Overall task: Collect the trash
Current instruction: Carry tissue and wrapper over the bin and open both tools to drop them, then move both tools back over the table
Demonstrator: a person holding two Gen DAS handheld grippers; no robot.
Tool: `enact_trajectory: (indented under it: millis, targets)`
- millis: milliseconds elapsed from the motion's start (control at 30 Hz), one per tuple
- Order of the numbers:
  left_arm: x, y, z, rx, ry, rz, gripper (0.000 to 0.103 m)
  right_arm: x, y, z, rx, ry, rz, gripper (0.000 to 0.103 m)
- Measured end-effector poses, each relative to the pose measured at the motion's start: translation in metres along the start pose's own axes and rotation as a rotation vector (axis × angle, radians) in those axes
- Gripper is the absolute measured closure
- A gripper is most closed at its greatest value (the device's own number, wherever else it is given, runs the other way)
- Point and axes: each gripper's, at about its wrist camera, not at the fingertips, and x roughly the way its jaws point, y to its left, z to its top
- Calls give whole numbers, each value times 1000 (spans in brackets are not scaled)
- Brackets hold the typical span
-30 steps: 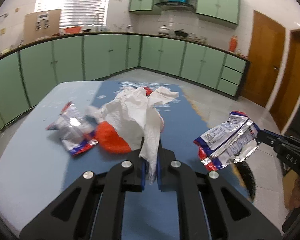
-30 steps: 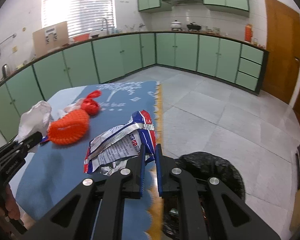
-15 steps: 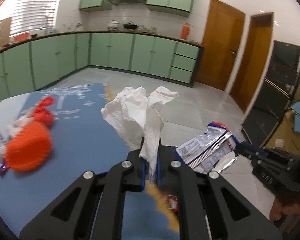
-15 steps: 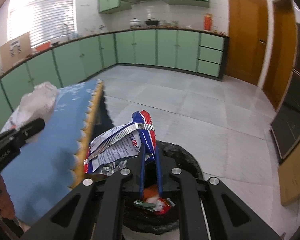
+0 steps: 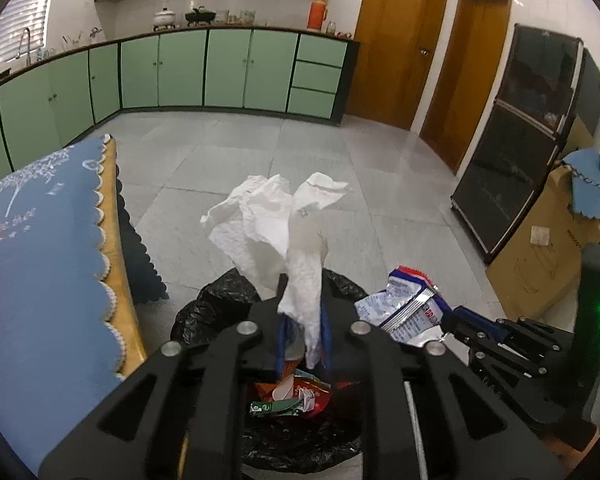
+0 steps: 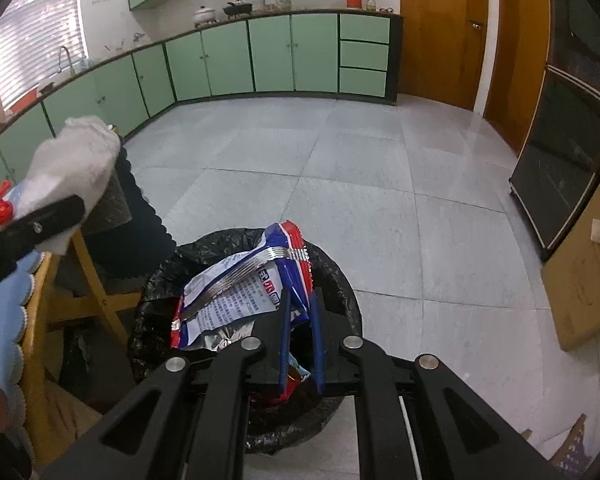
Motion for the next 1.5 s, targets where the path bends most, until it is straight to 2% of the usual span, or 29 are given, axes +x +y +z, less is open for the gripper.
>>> enact_trajectory:
  millis: [167, 400, 500, 667, 733, 867, 1133, 1267, 1367, 1500]
  targets:
    - [7, 0, 0, -14, 14, 15, 70, 4, 1, 4, -1, -16, -1, 84]
    - [-1, 3, 8, -14, -7, 14, 62, 0, 2, 10, 15, -30, -4, 70]
    - [-16, 10, 13, -30, -42, 24, 57, -10, 4, 14, 14, -47, -8, 58]
    - [-55, 34, 21, -55, -112, 77, 47, -39, 22, 27, 1, -124, 19, 29]
    - [-76, 50, 20, -69, -144, 121, 43, -50, 35, 34, -1, -156, 42, 19]
    - [-119, 93, 15, -136, -198, 228, 40, -68, 77, 45, -48, -207, 124, 12]
    - [-196, 184, -16, -230, -255, 538, 39, -86, 193, 53, -186, -278, 319, 10]
    - [-223, 224, -37, -301, -241, 626, 39, -82, 251, 48, -249, -277, 408, 10]
    - [-238, 250, -49, -336, -233, 687, 39, -74, 281, 44, -274, -269, 444, 10]
    - [-254, 281, -60, -390, -227, 730, 39, -63, 323, 40, -308, -248, 479, 10]
